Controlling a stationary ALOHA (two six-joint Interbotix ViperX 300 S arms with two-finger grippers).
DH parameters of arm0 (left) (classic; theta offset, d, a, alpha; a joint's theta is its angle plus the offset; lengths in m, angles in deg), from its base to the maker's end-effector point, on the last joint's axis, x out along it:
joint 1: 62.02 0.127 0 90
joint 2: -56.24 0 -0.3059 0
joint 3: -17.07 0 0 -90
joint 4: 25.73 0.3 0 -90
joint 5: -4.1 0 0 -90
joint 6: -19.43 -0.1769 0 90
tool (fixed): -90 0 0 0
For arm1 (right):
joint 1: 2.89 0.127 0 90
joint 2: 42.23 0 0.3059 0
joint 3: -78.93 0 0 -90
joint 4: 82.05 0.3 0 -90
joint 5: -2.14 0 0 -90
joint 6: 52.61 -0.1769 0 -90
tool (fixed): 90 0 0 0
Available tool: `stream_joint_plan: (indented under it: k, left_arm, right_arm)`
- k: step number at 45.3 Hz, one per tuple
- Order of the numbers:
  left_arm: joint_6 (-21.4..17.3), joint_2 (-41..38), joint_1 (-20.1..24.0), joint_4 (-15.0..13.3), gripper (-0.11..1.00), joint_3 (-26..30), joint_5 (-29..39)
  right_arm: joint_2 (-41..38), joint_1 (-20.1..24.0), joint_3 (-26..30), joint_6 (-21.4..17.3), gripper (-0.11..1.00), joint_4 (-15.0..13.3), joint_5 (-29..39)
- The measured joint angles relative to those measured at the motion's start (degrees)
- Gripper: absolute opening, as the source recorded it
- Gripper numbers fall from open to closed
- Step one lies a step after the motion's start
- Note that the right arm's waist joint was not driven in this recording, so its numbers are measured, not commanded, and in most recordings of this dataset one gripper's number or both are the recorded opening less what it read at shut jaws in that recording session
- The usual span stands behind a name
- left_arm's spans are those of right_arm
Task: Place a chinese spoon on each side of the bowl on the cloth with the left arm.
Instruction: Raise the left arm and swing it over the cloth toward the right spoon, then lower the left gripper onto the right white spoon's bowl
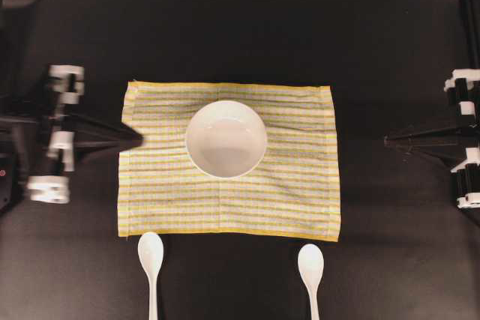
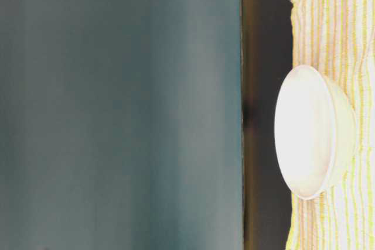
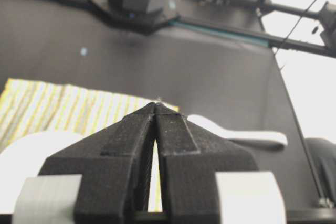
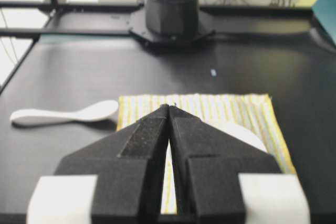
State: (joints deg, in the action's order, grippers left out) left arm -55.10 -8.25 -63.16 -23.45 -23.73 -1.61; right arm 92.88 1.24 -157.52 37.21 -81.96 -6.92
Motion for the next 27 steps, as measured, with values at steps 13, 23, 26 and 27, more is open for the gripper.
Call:
stream_joint_plan:
  k: [13,23,26,27]
  left_arm:
    - [2.8,-17.3,2.3,0.0,0.00,17.9,11.3]
    - [2.2,-29.9,5.6,0.0,0.06,33.9,21.8]
    - [1.5,-33.1,6.5,0.0,0.11,38.1,24.6]
    - [1.2,-34.1,6.8,0.0,0.13,39.4,25.6]
  right_arm:
    - [0.3,0.0,0.0,0.0,0.00,0.0,0.1]
    - [0.9,0.0,-0.1,0.0,0.00,0.0,0.6]
    - [1.1,0.0,-0.1,0.0,0.00,0.0,0.9]
    - [1.1,0.0,-0.1,0.0,0.00,0.0,1.0]
